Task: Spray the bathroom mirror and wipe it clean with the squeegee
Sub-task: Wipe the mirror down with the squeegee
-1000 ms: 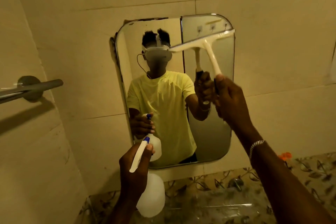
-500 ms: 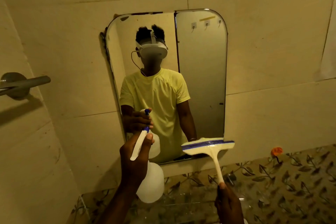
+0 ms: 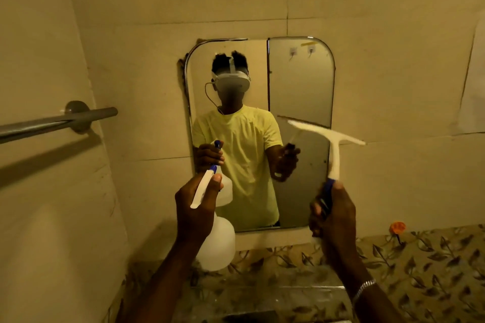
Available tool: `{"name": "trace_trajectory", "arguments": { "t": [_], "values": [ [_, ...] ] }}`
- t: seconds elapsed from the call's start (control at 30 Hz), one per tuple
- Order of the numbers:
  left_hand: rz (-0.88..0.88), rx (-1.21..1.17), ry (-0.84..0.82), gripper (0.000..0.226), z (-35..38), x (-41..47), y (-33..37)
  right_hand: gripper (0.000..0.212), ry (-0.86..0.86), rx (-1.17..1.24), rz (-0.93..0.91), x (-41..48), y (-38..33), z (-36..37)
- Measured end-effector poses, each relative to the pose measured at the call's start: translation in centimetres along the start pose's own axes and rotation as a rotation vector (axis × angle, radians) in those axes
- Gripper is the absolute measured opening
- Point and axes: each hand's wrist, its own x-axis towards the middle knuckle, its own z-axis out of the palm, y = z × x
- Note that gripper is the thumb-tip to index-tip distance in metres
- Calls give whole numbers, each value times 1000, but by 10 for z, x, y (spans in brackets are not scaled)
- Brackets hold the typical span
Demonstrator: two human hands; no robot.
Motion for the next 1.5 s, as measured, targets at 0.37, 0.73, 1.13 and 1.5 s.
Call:
{"name": "trace_trajectory", "arguments": {
  "t": [0.37, 0.73, 1.13, 1.5],
  "values": [
    [92, 78, 118, 45, -41, 27, 6, 52, -146, 135, -187, 48, -99, 220],
    [82, 105, 116, 49, -46, 26, -5, 31, -37, -463, -444, 59, -8, 54],
    [160, 152, 109, 29, -24, 21, 10, 66, -83, 105, 166, -42, 54, 145],
    [88, 180, 127, 46, -44, 18, 9, 49, -316, -522, -158, -42, 109, 51]
  ]
}}
